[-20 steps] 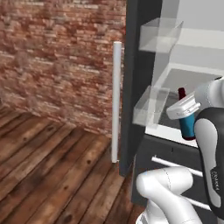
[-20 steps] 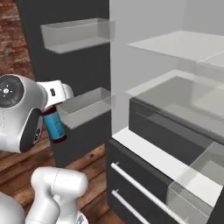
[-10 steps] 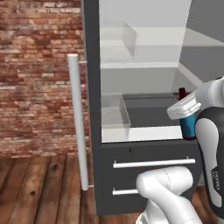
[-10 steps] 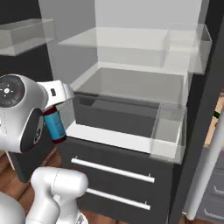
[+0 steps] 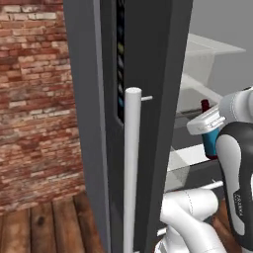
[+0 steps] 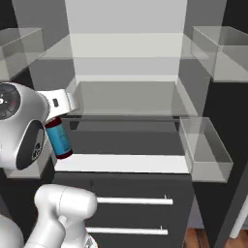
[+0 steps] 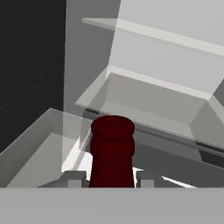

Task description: Place the beer on the top shelf of the fridge to keep it out of children's reach, and place the cucumbers on lower shelves for easy access.

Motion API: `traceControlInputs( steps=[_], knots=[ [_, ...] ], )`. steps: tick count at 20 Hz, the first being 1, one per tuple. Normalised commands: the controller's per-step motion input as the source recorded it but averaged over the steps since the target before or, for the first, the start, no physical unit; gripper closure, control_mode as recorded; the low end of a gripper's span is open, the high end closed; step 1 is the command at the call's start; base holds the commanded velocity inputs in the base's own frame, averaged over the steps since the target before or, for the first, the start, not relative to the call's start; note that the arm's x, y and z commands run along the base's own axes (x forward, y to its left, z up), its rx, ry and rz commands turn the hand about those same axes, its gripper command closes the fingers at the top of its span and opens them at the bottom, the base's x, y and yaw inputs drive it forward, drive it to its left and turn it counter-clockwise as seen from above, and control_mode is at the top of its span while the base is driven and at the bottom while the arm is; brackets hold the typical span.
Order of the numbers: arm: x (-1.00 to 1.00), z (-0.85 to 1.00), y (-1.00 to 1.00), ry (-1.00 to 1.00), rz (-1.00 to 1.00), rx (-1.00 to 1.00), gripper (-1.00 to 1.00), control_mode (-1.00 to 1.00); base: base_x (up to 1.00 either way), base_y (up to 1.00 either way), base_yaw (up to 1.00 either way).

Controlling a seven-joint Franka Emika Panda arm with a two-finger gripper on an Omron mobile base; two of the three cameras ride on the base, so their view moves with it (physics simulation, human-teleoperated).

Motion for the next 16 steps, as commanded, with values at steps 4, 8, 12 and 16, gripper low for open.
traceControlInputs(
  steps=[4, 8, 12, 16],
  knots=[
    [0.00, 0.00, 0.00, 0.00, 0.00, 0.00, 1.00, 1.00, 0.45, -0.49, -0.07],
    [0.00, 0.00, 0.00, 0.00, 0.00, 0.00, 1.00, 1.00, 0.26, -0.64, -0.01],
    [0.00, 0.00, 0.00, 0.00, 0.00, 0.00, 1.00, 1.00, 0.19, -0.33, 0.00],
    [0.00, 0.00, 0.00, 0.00, 0.00, 0.00, 1.00, 1.00, 0.26, 0.03, 0.04]
  ],
)
